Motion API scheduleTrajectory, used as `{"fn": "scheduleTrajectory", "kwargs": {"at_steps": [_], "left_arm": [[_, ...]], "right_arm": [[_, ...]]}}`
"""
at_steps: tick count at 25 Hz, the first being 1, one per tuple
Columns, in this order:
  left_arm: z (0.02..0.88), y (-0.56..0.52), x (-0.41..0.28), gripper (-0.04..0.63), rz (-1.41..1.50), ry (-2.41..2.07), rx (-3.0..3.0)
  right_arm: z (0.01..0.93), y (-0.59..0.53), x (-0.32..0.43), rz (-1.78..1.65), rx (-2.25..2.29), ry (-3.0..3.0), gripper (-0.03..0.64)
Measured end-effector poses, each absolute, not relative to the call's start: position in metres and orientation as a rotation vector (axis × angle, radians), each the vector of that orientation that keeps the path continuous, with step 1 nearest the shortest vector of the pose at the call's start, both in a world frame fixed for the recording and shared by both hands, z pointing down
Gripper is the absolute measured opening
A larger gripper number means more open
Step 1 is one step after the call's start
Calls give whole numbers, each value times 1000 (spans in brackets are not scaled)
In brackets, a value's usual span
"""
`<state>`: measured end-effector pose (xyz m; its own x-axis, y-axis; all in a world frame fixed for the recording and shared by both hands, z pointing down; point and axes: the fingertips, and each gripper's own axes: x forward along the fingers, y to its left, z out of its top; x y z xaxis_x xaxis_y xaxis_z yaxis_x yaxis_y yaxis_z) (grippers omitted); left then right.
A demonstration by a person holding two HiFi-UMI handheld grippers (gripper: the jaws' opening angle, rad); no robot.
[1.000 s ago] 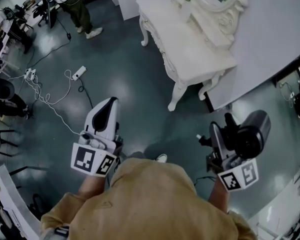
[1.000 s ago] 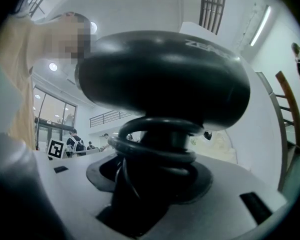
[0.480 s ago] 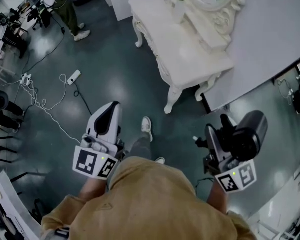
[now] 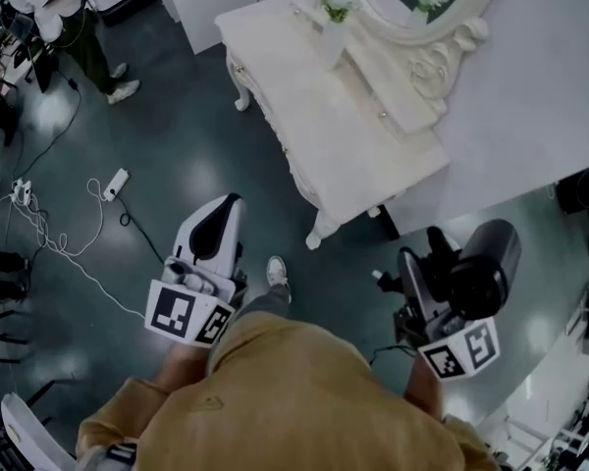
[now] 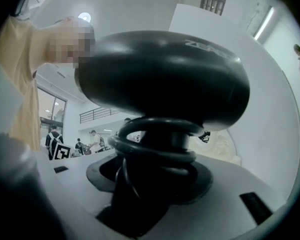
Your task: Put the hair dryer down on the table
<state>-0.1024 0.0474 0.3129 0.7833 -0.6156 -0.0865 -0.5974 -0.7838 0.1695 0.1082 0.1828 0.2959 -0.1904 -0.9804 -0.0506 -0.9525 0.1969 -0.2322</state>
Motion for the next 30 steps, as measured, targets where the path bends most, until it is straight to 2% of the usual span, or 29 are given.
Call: {"fn": "scheduleTrajectory", "kwargs": {"at_steps": [10,20,30], "left_arm": [[318,-95,-67,3,-193,-842,2836],[319,-133,-23,3,-174,-885,2835],[310,-148,-23,3,-178,-1149,2767]], "right_arm": [[290,54,126,-223,-1957,2236,241],[301,-7,167,-244,-1899,2306,241],[306,-60,196,-278,-1732,2451,241]]}}
